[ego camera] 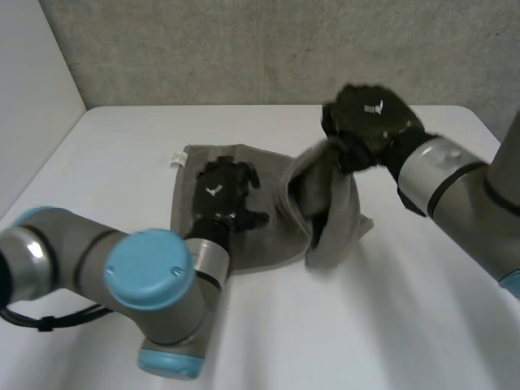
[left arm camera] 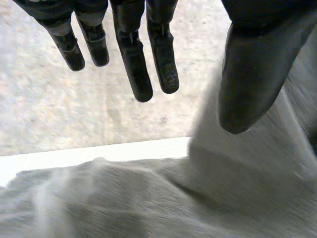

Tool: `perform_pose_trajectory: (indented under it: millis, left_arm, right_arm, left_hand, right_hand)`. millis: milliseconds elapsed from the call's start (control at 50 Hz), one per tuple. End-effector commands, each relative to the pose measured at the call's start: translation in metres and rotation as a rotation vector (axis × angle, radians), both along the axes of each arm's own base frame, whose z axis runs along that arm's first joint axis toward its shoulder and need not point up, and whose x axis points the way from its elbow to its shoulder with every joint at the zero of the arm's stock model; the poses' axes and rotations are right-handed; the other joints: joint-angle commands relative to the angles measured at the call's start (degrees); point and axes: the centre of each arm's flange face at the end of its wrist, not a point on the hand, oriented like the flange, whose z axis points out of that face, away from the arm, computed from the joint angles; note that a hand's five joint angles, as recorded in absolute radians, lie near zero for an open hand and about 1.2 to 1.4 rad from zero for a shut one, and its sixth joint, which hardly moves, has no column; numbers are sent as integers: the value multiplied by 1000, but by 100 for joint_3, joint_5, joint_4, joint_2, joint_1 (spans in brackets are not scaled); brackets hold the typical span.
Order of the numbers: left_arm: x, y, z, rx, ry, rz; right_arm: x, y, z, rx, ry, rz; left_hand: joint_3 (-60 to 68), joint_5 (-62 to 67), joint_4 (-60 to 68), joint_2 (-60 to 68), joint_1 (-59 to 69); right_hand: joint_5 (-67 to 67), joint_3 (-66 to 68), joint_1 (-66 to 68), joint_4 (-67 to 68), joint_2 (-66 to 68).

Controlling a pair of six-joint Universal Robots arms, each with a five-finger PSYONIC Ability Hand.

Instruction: Fold the towel.

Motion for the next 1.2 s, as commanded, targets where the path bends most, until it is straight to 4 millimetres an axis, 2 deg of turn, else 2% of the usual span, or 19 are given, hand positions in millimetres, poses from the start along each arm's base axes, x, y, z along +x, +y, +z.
perform_pose_trajectory:
  millis: [20,60,120,200,220,240,260,280,360,400,440,500,540,620,660,720,760,1040,1200]
  left_arm:
    - [26,-20,18,-93,-131,54]
    - [29,-22,18,-113,-176,43]
    - [33,-27,20,-150,-251,28]
    - [39,-29,18,-159,-311,17]
    - [41,-30,16,-154,-329,13]
    - [42,-30,15,-146,-342,9]
    - [42,-30,15,-146,-342,9]
    - [44,-29,14,-130,-356,7]
    - [48,-27,9,-87,-385,0]
    - [50,-22,5,-42,-425,-13]
    - [53,-19,2,-18,-453,-23]
    - [56,-12,-1,17,-517,-46]
    - [59,-8,-3,33,-542,-52]
    - [65,5,-5,42,-586,-81]
    - [65,10,-6,36,-600,-97]
    - [66,20,-8,29,-624,-130]
    - [64,24,-8,20,-631,-141]
    - [57,27,-22,-35,-704,-171]
    - [59,21,-38,-51,-783,-173]
  right_arm:
    - [-24,-35,-49,4,233,-71]
    - [-33,-54,-60,17,251,-120]
    - [-36,-64,-62,15,254,-151]
    - [-42,-90,-73,-16,277,-257]
    - [-44,-95,-73,-27,285,-292]
    - [-44,-95,-73,-27,285,-293]
    - [-45,-95,-74,-27,289,-306]
    - [-41,-92,-75,-23,292,-304]
    - [-42,-86,-76,-9,294,-300]
    - [-43,-80,-66,-23,284,-300]
    - [-45,-58,-38,-74,253,-274]
    - [-46,-49,-29,-92,241,-259]
    - [-47,-33,-16,-118,228,-225]
    - [-50,-18,-14,-102,233,-195]
    - [-51,-5,-24,-44,258,-155]
    - [-51,0,-31,-21,270,-134]
    - [-50,8,-44,9,284,-92]
    - [-40,8,-96,63,307,-40]
    - [-37,10,-103,80,315,-28]
  left_hand:
    - [-282,-124,-318,-180,-139]
    - [-282,-124,-318,-180,-139]
    - [-282,-190,-318,-247,-206]
    - [-282,-208,-318,-264,-224]
    - [-282,-241,-318,-298,-257]
    - [-282,-275,-318,-331,-290]
    - [-282,-275,-318,-332,-291]
    - [-282,-275,-318,-332,-291]
    - [-282,-393,-318,-449,-409]
    - [-282,-460,-318,-516,-475]
    - [-282,-560,-318,-617,-576]
    - [-282,-611,-318,-668,-627]
    - [-282,-595,-318,-651,-611]
    - [-282,-561,-318,-618,-577]
    - [-282,-578,-318,-634,-593]
    - [-282,-578,-318,-634,-594]
    - [-282,-578,-318,-634,-594]
    - [-282,-527,-318,-584,-543]
    - [-282,-527,-318,-584,-543]
  right_hand:
    - [281,-233,550,-385,304]
    - [281,-233,550,-385,304]
    - [281,-233,550,-385,304]
    - [281,-233,550,-385,304]
    - [-1328,-233,-1060,-385,-1306]
    - [-1344,-233,-1076,-385,-1322]
    - [-5941,-233,-5672,-385,-5918]
    - [-6719,-233,-7433,-385,-7678]
    - [-6719,-233,-7450,-385,-7696]
    - [-6719,-233,-7450,-385,-7696]
    - [-6719,-233,-7450,-385,-7696]
    - [-6719,-233,-7450,-385,-7696]
    - [-6719,-233,-7450,-385,-7696]
    - [-6719,-233,-7450,-385,-7696]
    - [-6719,-233,-7450,-385,-7696]
    - [-6719,-233,-7450,-385,-7696]
    - [-6719,-233,-7450,-385,-7696]
    - [-6719,-233,-7450,-385,-7696]
    - [-6719,-233,-7450,-385,-7696]
